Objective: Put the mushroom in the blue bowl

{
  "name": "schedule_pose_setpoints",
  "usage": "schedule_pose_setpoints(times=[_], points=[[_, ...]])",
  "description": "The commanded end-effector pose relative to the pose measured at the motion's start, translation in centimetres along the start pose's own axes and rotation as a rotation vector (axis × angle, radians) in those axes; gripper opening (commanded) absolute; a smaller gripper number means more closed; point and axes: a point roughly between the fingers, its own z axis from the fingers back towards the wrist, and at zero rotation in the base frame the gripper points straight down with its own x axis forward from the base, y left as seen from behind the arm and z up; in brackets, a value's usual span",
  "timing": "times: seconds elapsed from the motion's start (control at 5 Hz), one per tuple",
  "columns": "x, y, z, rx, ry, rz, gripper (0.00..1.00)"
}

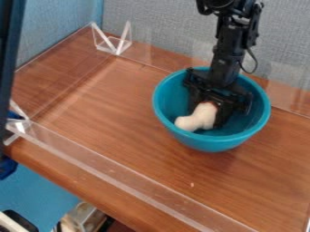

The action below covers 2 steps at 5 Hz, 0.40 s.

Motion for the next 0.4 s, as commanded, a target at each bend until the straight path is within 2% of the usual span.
schedule_pose_setpoints(times=[0.0, 0.2], points=[[-0.38, -0.69, 0.77, 0.005, -0.015, -0.016, 0.0], [-0.67, -0.69, 0.97, 0.007, -0.012, -0.013, 0.0]])
